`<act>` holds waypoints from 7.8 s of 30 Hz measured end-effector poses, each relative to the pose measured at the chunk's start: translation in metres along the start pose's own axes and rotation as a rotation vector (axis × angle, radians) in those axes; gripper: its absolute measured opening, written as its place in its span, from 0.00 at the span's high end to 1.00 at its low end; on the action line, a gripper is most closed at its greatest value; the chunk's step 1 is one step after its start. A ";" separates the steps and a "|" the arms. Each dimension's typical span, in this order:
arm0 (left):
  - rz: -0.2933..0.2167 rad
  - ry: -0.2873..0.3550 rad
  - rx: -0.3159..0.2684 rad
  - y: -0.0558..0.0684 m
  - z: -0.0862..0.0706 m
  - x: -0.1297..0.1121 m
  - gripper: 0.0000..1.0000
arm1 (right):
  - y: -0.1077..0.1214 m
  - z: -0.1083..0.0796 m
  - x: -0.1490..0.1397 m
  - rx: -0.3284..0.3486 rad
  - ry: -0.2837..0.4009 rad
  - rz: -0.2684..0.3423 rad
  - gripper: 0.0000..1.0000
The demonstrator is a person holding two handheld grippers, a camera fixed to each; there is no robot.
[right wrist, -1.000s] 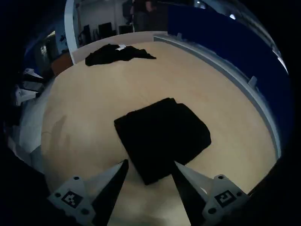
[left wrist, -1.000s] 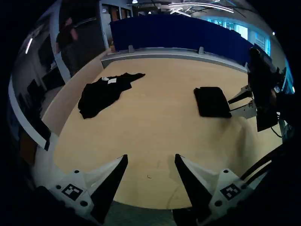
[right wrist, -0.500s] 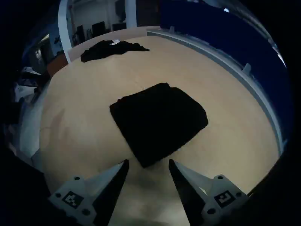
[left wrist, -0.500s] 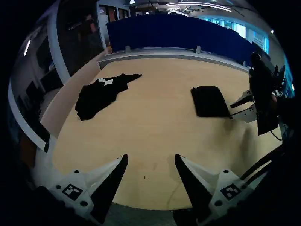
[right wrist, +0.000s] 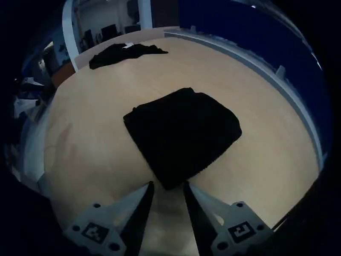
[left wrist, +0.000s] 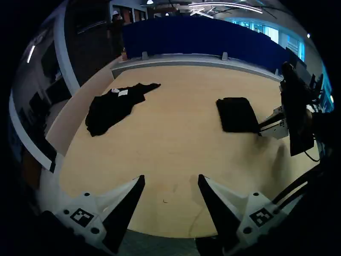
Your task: Fold towel
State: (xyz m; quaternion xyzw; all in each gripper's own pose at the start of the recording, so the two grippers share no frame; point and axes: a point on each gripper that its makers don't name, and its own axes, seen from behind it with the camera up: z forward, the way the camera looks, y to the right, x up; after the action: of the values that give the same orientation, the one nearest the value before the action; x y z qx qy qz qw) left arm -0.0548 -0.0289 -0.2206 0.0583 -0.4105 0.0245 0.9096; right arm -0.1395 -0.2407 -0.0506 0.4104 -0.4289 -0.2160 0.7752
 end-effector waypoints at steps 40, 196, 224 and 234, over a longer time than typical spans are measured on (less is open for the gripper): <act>0.012 0.054 -0.025 0.014 0.006 0.030 0.07 | 0.044 -0.083 0.121 -0.117 0.199 -0.139 0.96; 0.248 0.075 -0.104 0.094 0.019 0.102 0.08 | 0.281 -0.292 -0.340 -0.575 -0.188 0.484 0.94; 0.246 0.080 -0.109 0.094 0.015 0.102 0.08 | 0.269 -0.297 -0.268 -0.567 0.027 0.464 0.02; 0.243 0.078 -0.096 0.088 0.013 0.099 0.08 | 0.266 -0.269 -0.249 -0.547 0.062 0.505 0.02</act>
State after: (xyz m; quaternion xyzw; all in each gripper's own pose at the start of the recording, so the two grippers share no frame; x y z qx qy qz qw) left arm -0.0068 0.0568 -0.1302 -0.0365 -0.3794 0.1169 0.9171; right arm -0.0515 0.2035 -0.0326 0.0759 -0.4196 -0.1120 0.8976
